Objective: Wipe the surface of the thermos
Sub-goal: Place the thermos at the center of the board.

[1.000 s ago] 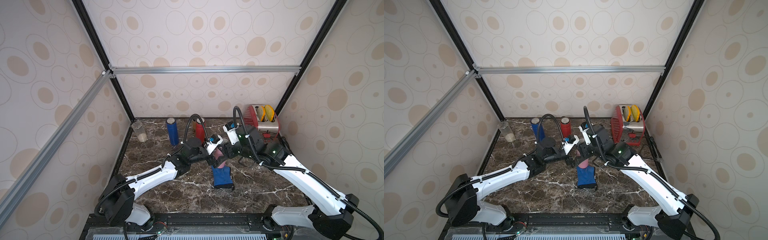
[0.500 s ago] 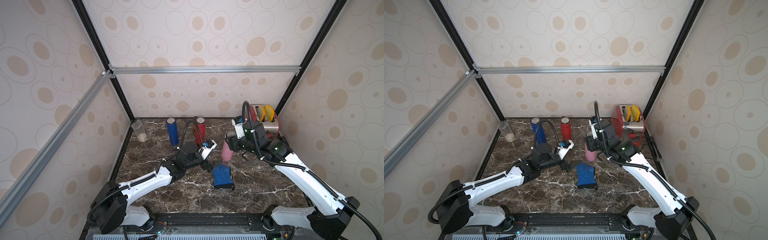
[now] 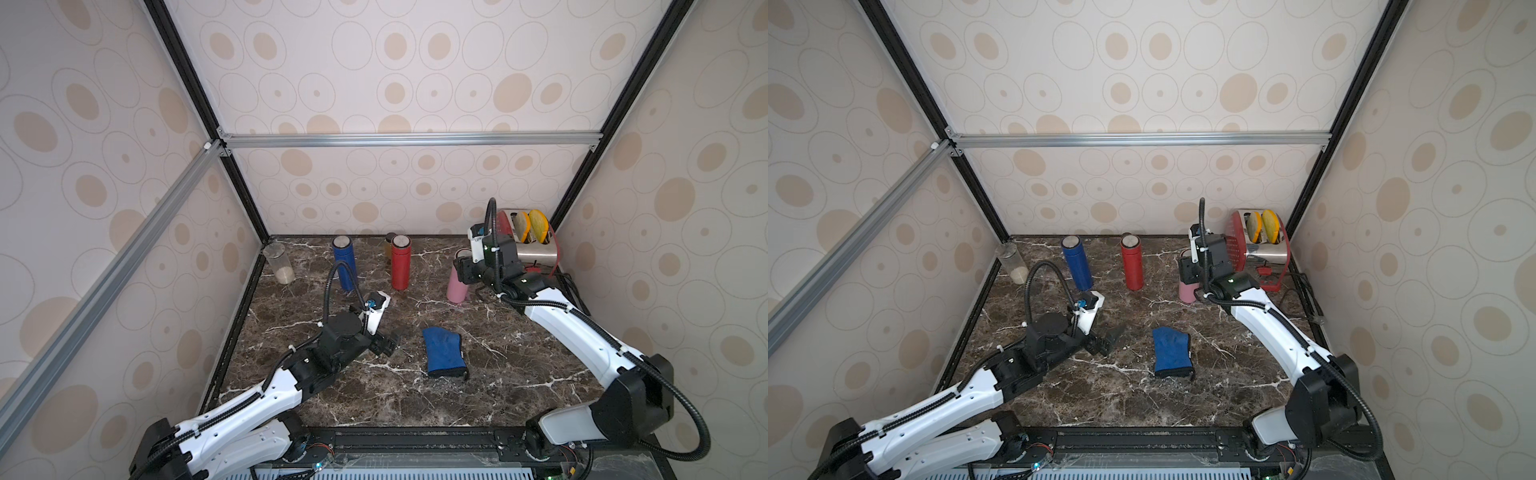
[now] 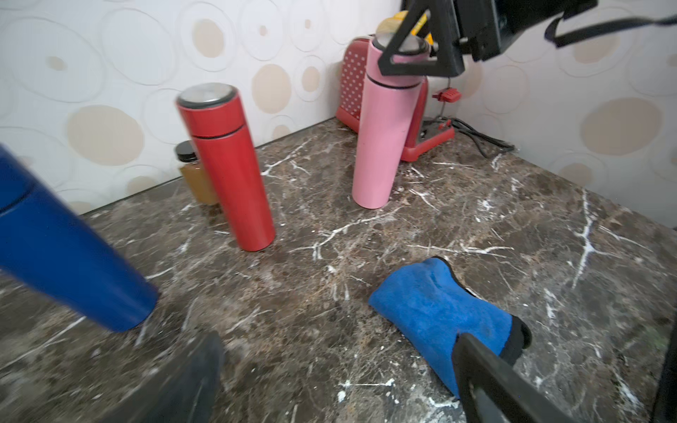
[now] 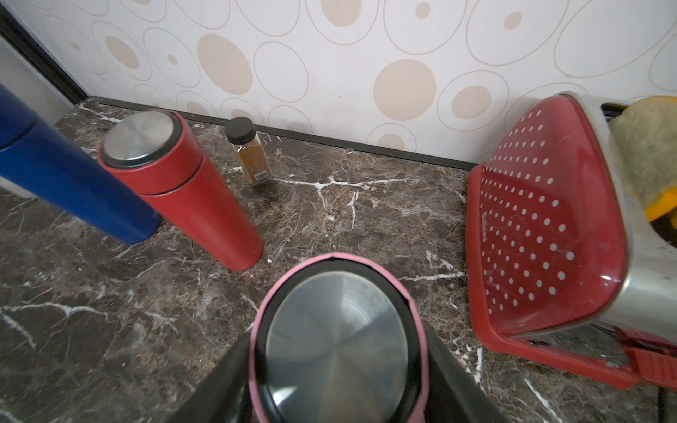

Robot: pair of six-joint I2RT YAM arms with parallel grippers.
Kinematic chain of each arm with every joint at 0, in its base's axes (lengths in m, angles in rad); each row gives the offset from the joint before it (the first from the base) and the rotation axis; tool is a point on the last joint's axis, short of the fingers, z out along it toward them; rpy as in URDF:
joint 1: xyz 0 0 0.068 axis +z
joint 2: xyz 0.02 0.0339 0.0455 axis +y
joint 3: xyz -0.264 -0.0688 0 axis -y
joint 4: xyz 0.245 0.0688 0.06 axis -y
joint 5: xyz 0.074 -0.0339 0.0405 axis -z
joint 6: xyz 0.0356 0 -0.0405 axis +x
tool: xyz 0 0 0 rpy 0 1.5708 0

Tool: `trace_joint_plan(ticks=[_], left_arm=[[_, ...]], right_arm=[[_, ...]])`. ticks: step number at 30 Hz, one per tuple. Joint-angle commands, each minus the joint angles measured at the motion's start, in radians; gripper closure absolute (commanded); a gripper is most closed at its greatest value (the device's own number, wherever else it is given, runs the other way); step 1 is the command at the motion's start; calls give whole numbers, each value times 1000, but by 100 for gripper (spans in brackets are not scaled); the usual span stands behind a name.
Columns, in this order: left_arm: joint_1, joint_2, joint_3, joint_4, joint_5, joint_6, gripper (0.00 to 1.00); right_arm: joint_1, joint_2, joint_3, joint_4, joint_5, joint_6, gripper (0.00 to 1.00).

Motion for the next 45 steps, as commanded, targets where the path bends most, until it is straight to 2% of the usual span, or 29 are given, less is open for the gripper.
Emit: trace_joint_plan(ticks=[1, 10, 18, 32, 38, 45], left_arm=[[-5, -109, -17, -139, -152, -55, 1], [-7, -339, -19, -355, -284, -53, 1], [-7, -392, -38, -351, -303, -60, 1], [-6, -409, -41, -350, -303, -56, 1], [-6, -411, -43, -350, -304, -54, 1], [-5, -414, -40, -351, -304, -51, 1]], right_arm=[[-26, 53, 49, 145, -43, -14, 100], [-59, 202, 140, 168, -90, -15, 100], [-60, 217, 124, 183, -97, -26, 99], [-60, 161, 31, 188, -106, -53, 64], [-60, 156, 29, 166, -83, -58, 42], [-60, 165, 51, 150, -87, -71, 31]])
